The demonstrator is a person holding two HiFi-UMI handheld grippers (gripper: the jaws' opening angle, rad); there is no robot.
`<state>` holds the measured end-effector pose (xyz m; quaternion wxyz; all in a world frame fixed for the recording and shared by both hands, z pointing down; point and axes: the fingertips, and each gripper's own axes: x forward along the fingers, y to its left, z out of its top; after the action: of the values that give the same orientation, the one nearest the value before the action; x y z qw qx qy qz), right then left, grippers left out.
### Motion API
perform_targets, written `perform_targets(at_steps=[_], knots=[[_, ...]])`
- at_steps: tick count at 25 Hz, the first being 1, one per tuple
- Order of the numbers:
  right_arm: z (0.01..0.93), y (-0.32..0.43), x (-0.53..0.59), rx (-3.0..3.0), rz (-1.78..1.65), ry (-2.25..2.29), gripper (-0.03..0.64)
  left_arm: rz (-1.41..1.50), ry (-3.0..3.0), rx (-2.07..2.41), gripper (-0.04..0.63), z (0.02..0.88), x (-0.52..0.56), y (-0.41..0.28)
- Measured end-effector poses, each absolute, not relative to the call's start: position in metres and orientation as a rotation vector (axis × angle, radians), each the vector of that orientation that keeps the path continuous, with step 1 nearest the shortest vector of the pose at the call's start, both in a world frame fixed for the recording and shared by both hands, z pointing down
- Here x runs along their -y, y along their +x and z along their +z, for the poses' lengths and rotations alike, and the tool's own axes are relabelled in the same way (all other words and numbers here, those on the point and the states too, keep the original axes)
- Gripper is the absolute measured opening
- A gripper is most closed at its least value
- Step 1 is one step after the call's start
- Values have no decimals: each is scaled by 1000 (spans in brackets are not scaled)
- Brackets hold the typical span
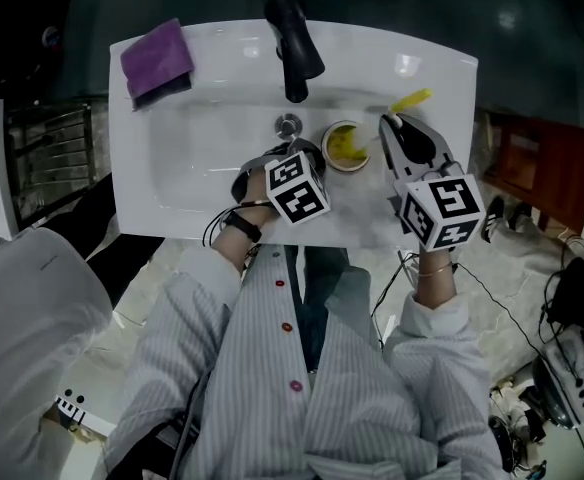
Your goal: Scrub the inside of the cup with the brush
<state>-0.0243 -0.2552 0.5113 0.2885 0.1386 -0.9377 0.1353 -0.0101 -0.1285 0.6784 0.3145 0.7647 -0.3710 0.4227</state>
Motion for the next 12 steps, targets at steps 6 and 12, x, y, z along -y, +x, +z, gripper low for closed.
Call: perform_targets(at_steps=[6,12], knots=[[504,1,231,2481,505,360,57,1119,2006,980,64,679,129,-11],[501,9,223,2489,698,425,57,1173,2011,990,66,679,128,-9]])
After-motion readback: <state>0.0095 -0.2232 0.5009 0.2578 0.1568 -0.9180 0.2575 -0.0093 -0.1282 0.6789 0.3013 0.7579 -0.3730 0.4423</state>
